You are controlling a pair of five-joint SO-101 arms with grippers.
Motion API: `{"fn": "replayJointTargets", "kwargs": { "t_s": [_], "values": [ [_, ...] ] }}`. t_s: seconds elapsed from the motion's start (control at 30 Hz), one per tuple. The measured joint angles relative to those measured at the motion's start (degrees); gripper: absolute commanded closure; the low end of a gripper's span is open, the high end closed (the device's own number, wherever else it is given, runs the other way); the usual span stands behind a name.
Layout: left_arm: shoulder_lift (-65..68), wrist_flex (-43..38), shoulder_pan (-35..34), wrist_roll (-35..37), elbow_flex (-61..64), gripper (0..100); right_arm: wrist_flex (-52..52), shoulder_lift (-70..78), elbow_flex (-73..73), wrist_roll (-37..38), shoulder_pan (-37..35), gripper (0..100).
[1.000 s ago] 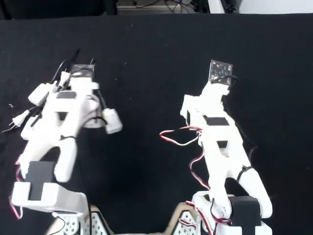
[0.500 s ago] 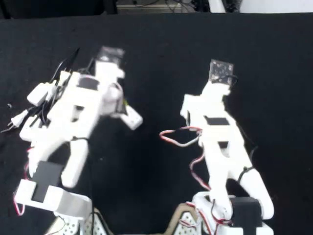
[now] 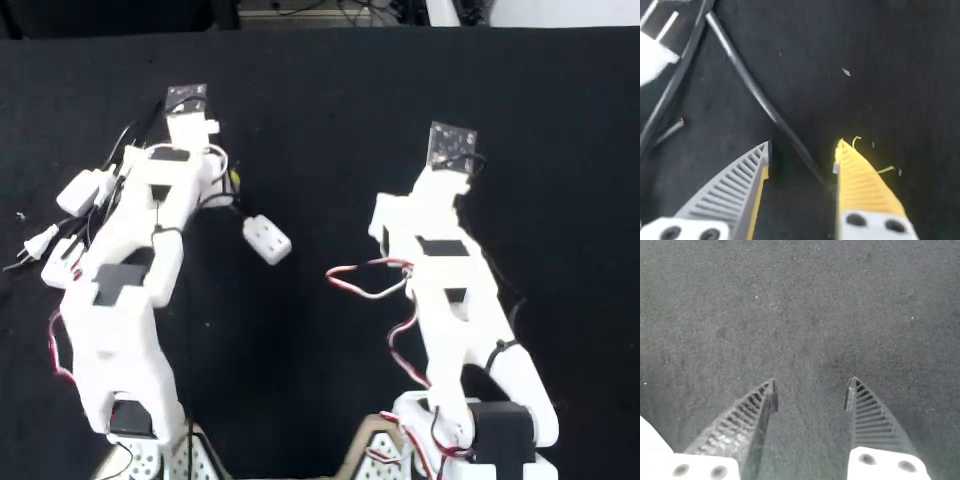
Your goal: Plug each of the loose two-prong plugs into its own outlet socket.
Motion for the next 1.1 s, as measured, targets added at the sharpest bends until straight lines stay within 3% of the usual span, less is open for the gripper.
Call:
{"fn": "replayJointTargets", "kwargs": {
  "t_s": [0.13,0.23,0.43,0.8,1.1],
  "values": [
    [3.96,4.75,-0.09,1.41,-6.33,80,0.0,0.0,0.0,0.0,0.0,78.6],
    [4.31,13.8,-0.09,1.49,-9.49,85,0.0,0.0,0.0,0.0,0.0,78.6],
    [4.22,27.52,0.09,1.49,-11.08,83,0.0,0.0,0.0,0.0,-2.9,78.6],
    [-2.64,29.45,0.09,1.49,-1.93,83,2.46,0.0,0.0,2.46,-4.4,78.6],
    [-15.3,27.69,-1.58,1.49,7.56,83,3.96,-5.98,3.96,15.47,-18.2,78.3]
  ]
}}
